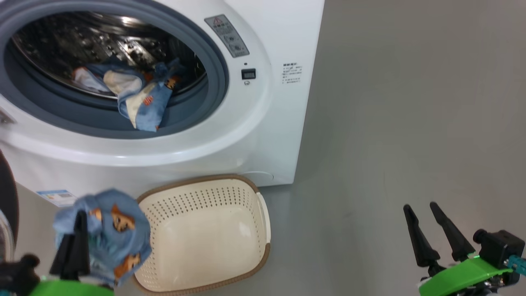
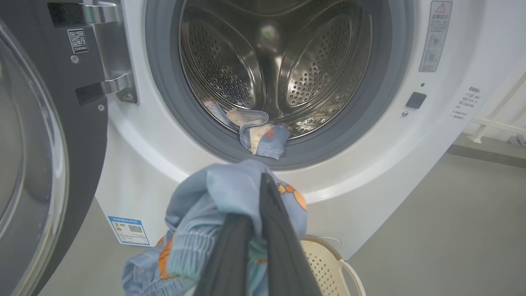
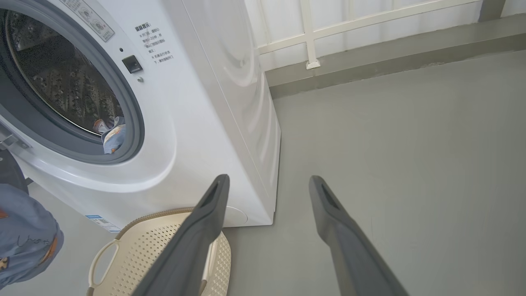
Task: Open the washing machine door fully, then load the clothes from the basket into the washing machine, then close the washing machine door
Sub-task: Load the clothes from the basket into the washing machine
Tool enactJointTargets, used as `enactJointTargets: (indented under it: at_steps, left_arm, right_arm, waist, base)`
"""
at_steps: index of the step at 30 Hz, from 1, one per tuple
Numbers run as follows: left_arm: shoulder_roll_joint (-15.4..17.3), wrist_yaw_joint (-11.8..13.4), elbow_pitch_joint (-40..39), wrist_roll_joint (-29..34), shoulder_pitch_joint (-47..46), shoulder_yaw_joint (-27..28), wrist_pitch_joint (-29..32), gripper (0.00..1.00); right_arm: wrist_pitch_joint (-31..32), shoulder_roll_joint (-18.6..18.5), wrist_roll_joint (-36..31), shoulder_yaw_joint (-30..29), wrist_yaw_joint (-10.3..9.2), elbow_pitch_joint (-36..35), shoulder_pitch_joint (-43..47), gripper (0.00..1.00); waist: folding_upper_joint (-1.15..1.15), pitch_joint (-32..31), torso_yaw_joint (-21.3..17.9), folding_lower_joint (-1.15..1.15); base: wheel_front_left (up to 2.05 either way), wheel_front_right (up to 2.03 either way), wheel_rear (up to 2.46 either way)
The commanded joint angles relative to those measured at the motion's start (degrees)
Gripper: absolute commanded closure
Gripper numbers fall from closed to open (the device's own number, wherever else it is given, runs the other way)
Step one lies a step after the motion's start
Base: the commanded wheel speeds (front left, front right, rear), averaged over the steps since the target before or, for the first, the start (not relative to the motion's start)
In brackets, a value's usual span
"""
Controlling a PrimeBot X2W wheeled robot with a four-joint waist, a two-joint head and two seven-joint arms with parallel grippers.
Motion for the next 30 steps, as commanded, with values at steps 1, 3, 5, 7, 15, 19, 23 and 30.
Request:
enactJointTargets:
  at_steps: [1,3,5,7,15,19,23,30]
  left_arm:
    - [1.9,-0.1,-0.6,-0.9,-4.8,1.8,-0.4,1.00]
    - [2.6,-0.1,0.1,-1.5,-7.9,1.6,-0.4,1.00]
    - [3.3,-0.1,0.7,-2.1,-11.5,1.6,-0.4,1.00]
    - [3.9,-0.1,1.6,-2.4,-15.3,1.7,-0.4,1.00]
    - [6.5,-0.1,6.7,-3.5,-29.2,0.5,-0.4,1.00]
    - [8.3,-0.1,12.0,-4.5,-36.9,-0.8,-0.4,1.00]
    - [10.3,-0.1,18.3,-5.4,-43.2,-3.2,-0.4,1.00]
    - [13.2,-0.1,30.1,-7.4,-52.5,-8.5,-0.4,1.00]
  right_arm:
    - [-0.7,-0.4,-0.6,1.1,0.09,-1.7,-2.5,0.00]
    - [-0.7,-0.1,-0.9,1.1,0.09,-1.9,-3.5,0.00]
    - [-0.7,0.3,-1.1,1.1,0.09,-2.2,-4.5,0.00]
    - [-0.7,0.6,-1.3,1.1,0.09,-2.3,-5.6,0.00]
    - [-0.7,1.8,-2.0,1.5,0.09,-2.7,-8.9,0.00]
    - [-0.7,2.6,-2.3,1.7,0.09,-3.0,-10.6,0.00]
    - [-0.7,3.6,-2.5,2.0,0.09,-3.0,-11.7,0.00]
    - [-0.7,4.8,-2.6,3.2,0.09,-3.0,-12.3,0.00]
  waist:
    - [0.00,3.1,-0.4,0.00]
    - [0.00,4.8,-0.6,0.00]
    - [0.00,6.5,-0.8,0.00]
    - [0.00,8.1,-1.1,0.00]
    - [0.00,13.2,-2.7,0.00]
    - [0.00,16.0,-4.0,0.00]
    - [0.00,17.8,-5.5,0.00]
    - [0.00,19.3,-8.2,0.00]
  base:
    - [0.00,0.00,0.00]
    - [0.00,0.00,0.00]
    - [0.00,0.00,0.00]
    - [0.00,0.00,0.00]
    - [0.00,0.00,0.00]
    - [0.00,0.00,0.00]
    - [0.00,0.00,0.00]
    - [0.00,0.00,0.00]
